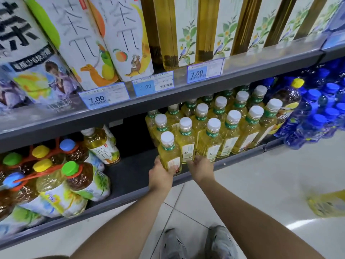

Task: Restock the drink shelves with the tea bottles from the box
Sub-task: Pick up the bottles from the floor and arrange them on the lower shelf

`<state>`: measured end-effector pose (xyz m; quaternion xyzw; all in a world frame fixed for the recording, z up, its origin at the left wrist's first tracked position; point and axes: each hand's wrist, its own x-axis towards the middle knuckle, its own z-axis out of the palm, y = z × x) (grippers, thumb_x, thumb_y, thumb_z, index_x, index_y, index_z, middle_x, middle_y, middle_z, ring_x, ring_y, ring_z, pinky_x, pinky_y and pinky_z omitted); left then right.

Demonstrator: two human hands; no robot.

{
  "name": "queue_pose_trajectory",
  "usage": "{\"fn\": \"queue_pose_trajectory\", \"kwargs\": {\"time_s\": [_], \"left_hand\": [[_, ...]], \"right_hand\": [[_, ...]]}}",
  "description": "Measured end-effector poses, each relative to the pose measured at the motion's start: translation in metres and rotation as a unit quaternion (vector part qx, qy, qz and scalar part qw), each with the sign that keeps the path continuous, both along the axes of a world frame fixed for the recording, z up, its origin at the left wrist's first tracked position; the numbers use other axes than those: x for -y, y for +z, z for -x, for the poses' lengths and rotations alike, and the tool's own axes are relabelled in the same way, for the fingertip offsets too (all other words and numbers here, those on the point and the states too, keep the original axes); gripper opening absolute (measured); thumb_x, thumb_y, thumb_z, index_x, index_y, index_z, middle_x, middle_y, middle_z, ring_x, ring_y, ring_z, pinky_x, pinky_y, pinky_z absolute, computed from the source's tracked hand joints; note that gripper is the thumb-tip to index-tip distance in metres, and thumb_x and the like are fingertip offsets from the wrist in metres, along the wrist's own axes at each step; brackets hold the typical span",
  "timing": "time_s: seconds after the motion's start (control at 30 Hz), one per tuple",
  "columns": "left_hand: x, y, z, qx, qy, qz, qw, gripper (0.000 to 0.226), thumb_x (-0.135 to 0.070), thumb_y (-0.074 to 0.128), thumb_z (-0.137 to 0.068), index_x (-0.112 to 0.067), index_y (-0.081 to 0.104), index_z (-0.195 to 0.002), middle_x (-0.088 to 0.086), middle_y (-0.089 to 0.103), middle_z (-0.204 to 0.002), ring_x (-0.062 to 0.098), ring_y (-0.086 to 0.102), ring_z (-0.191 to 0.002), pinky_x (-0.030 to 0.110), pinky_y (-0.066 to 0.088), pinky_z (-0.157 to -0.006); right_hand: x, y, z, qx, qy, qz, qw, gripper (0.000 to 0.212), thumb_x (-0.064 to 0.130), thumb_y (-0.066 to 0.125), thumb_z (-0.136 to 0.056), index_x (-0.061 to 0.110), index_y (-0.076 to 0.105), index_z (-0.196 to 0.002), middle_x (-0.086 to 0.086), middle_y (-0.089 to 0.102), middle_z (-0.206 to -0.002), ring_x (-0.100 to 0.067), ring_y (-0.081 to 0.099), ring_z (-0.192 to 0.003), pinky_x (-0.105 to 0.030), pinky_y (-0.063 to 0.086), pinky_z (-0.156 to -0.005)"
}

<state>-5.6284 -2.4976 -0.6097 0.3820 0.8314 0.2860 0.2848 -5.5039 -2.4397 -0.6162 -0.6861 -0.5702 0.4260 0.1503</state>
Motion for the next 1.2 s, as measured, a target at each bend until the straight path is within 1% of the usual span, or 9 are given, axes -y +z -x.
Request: {"fn": "queue_pose_trajectory", "kwargs": {"time_s": [0.1, 0.2, 0.43, 0.53, 0.63, 0.8, 0.97, 1.1, 1.2], "left_hand": [[-0.008, -0.025, 0.001, -0.018, 0.004, 0.002, 1.000, 0.055, -0.037, 0.072, -0.088, -0.020, 0.050, -0.135, 0.004, 0.070, -0.116, 0.028, 0.066, -0.105, 0.032, 0.052, -0.079], [-0.003, -0.031, 0.004, -0.034, -0.006, -0.009, 0.999, 0.051, -0.035, 0.069, -0.090, -0.023, 0.048, -0.134, 0.002, 0.070, -0.113, 0.026, 0.067, -0.100, 0.034, 0.054, -0.076], [-0.007, -0.046, 0.009, -0.034, -0.034, -0.002, 0.999, 0.052, -0.028, 0.069, -0.091, -0.021, 0.044, -0.137, -0.001, 0.070, -0.115, 0.022, 0.068, -0.101, 0.027, 0.050, -0.075], [-0.011, -0.050, 0.011, -0.030, -0.035, -0.007, 0.999, 0.054, -0.028, 0.070, -0.090, -0.018, 0.045, -0.137, 0.000, 0.070, -0.117, 0.023, 0.068, -0.103, 0.026, 0.050, -0.076], [-0.012, -0.053, 0.009, -0.028, -0.034, 0.006, 0.999, 0.052, -0.028, 0.069, -0.092, -0.018, 0.044, -0.137, 0.003, 0.069, -0.120, 0.026, 0.067, -0.107, 0.037, 0.056, -0.087], [-0.012, -0.050, 0.006, -0.046, -0.044, 0.052, 0.997, 0.043, -0.025, 0.064, -0.095, -0.012, 0.045, -0.132, 0.012, 0.067, -0.118, 0.034, 0.065, -0.106, 0.042, 0.055, -0.085], [0.009, -0.024, -0.015, -0.040, -0.035, 0.106, 0.993, 0.037, -0.032, 0.066, -0.092, -0.006, 0.059, -0.118, 0.017, 0.066, -0.119, 0.037, 0.062, -0.110, 0.042, 0.053, -0.083], [0.029, 0.009, -0.052, -0.075, -0.110, 0.065, 0.989, 0.031, -0.028, 0.058, -0.095, -0.009, 0.061, -0.119, 0.016, 0.062, -0.121, 0.036, 0.057, -0.114, 0.040, 0.051, -0.088], [0.042, 0.035, -0.093, -0.077, -0.198, 0.041, 0.976, 0.017, -0.021, 0.051, -0.096, -0.014, 0.065, -0.102, 0.013, 0.068, -0.109, 0.035, 0.061, -0.102, 0.037, 0.053, -0.081]], "right_hand": [[-0.025, -0.036, 0.021, -0.136, -0.097, 0.080, 0.983, 0.034, 0.045, 0.057, -0.091, 0.012, 0.066, -0.094, -0.013, 0.072, -0.102, -0.032, 0.068, -0.097, -0.041, 0.056, -0.089], [-0.029, -0.039, 0.032, -0.148, -0.122, 0.081, 0.978, 0.048, 0.047, 0.050, -0.098, 0.007, 0.057, -0.124, -0.010, 0.066, -0.117, -0.031, 0.063, -0.108, -0.041, 0.052, -0.094], [-0.054, -0.052, 0.043, -0.253, -0.156, 0.100, 0.949, 0.031, 0.035, 0.045, -0.101, 0.014, 0.048, -0.124, -0.009, 0.061, -0.112, -0.030, 0.059, -0.102, -0.041, 0.050, -0.090], [-0.065, -0.056, 0.050, -0.289, -0.150, 0.127, 0.937, 0.059, 0.037, 0.049, -0.093, 0.013, 0.035, -0.144, -0.013, 0.059, -0.124, -0.034, 0.060, -0.110, -0.046, 0.049, -0.096], [-0.068, -0.056, 0.053, -0.291, -0.178, 0.167, 0.925, 0.052, 0.040, 0.044, -0.095, 0.019, 0.038, -0.142, -0.008, 0.063, -0.114, -0.028, 0.063, -0.101, -0.046, 0.052, -0.093], [-0.042, -0.042, 0.034, -0.071, 0.003, 0.049, 0.996, 0.039, 0.032, 0.030, -0.105, 0.012, 0.053, -0.130, -0.009, 0.063, -0.123, -0.025, 0.058, -0.105, -0.027, 0.040, -0.083], [0.009, 0.003, -0.022, -0.011, 0.097, 0.005, 0.995, 0.043, 0.029, 0.040, -0.105, 0.015, 0.044, -0.145, -0.007, 0.053, -0.142, -0.029, 0.050, -0.128, -0.033, 0.040, -0.102], [0.041, 0.042, -0.083, 0.098, 0.136, 0.006, 0.986, 0.040, 0.033, 0.040, -0.104, 0.015, 0.053, -0.138, -0.015, 0.058, -0.135, -0.034, 0.052, -0.124, -0.034, 0.041, -0.099], [0.071, 0.072, -0.141, 0.155, 0.129, 0.009, 0.979, 0.046, 0.038, 0.041, -0.104, 0.015, 0.049, -0.143, -0.010, 0.050, -0.145, -0.030, 0.044, -0.134, -0.032, 0.034, -0.108]]}}
